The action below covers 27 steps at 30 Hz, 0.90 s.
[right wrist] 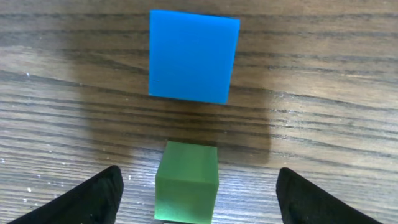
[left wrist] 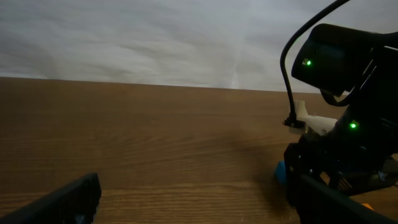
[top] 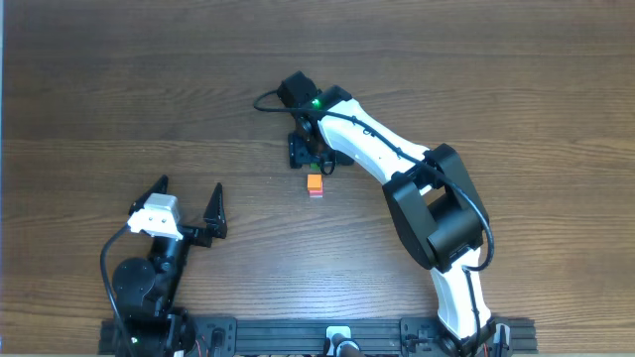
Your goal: Stack Cubes
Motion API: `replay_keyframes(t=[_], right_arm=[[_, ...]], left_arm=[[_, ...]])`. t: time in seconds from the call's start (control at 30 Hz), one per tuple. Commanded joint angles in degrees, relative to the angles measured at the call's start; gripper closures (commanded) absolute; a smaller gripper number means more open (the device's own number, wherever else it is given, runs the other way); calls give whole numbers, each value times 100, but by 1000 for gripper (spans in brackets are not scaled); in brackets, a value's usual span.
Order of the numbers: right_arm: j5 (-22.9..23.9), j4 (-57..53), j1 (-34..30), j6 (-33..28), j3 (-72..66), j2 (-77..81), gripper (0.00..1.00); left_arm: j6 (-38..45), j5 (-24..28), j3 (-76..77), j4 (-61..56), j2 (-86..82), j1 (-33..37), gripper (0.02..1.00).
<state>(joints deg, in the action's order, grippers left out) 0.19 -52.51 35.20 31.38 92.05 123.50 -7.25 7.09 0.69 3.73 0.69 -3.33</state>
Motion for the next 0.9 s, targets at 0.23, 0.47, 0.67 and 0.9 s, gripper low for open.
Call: replay_keyframes(t=[0.23,0.47,0.67,0.9], right_arm=[[76,4,4,31,118,129,430],[74,0,11,31,118,129,592],[72,0,15,33,118,129,713],[31,0,15,31,118,129,779]], left_arm=[[83,-7,-35,4,-31,-26,18],[83,-7,-35,4,-31,-26,18],[83,-7,-35,2,-31,-26,18],[83,-7,-35,2,-33,-26,18]])
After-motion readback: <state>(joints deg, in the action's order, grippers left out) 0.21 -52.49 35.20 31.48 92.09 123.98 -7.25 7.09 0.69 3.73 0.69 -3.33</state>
